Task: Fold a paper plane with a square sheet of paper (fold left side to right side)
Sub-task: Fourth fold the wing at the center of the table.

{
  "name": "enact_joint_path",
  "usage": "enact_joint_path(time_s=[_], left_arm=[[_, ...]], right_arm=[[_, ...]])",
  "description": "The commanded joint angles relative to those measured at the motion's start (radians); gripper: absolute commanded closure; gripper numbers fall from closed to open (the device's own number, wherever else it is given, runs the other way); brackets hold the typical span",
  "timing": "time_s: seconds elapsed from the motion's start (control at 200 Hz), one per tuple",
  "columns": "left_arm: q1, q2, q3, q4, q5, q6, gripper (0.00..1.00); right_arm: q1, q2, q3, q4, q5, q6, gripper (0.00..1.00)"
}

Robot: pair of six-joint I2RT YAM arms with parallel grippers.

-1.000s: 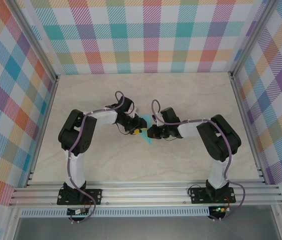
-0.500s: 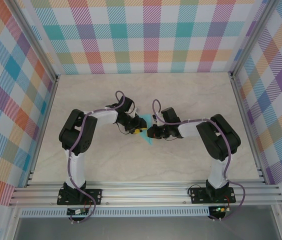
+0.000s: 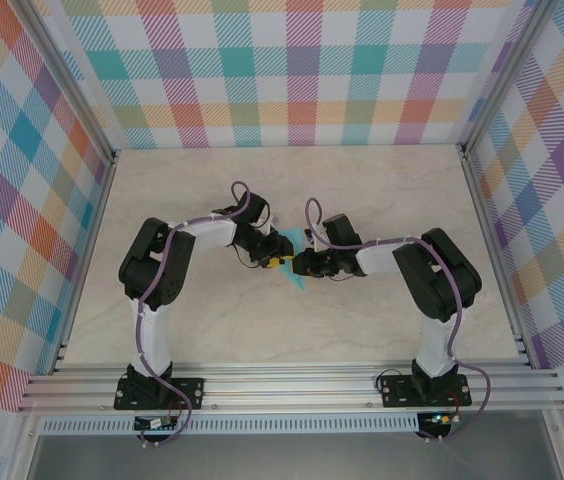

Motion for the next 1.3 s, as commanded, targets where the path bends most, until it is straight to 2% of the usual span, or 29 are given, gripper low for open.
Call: enact_joint_path(time_s=[0.0, 0.325, 0.53, 0.775, 1.295], left_arm=[[-0.007, 0.044, 0.005, -0.043, -0.069, -0.002, 0.62], [-0.007, 0.046, 0.008, -0.052, -0.075, -0.001, 0.62], [-0.007, 0.041, 0.010, -0.054, -0.076, 0.000, 0.62], [-0.007, 0.042, 0.008, -0.048, -0.075, 0.001, 0.62], [-0.007, 0.040, 0.006, -0.045, -0.073, 0.000, 0.62]], right_arm=[[-0.006, -0.020, -0.021, 0.029, -0.014, -0.007, 0.83], [-0.024, -0.108, -0.065, 0.048, -0.006, -0.025, 0.74], [-0.100, -0.150, -0.085, 0.052, -0.026, 0.000, 0.73], [-0.132, -0.056, 0.011, 0.060, -0.105, 0.051, 0.68], [-0.120, 0.071, 0.104, 0.086, -0.181, 0.086, 0.69]])
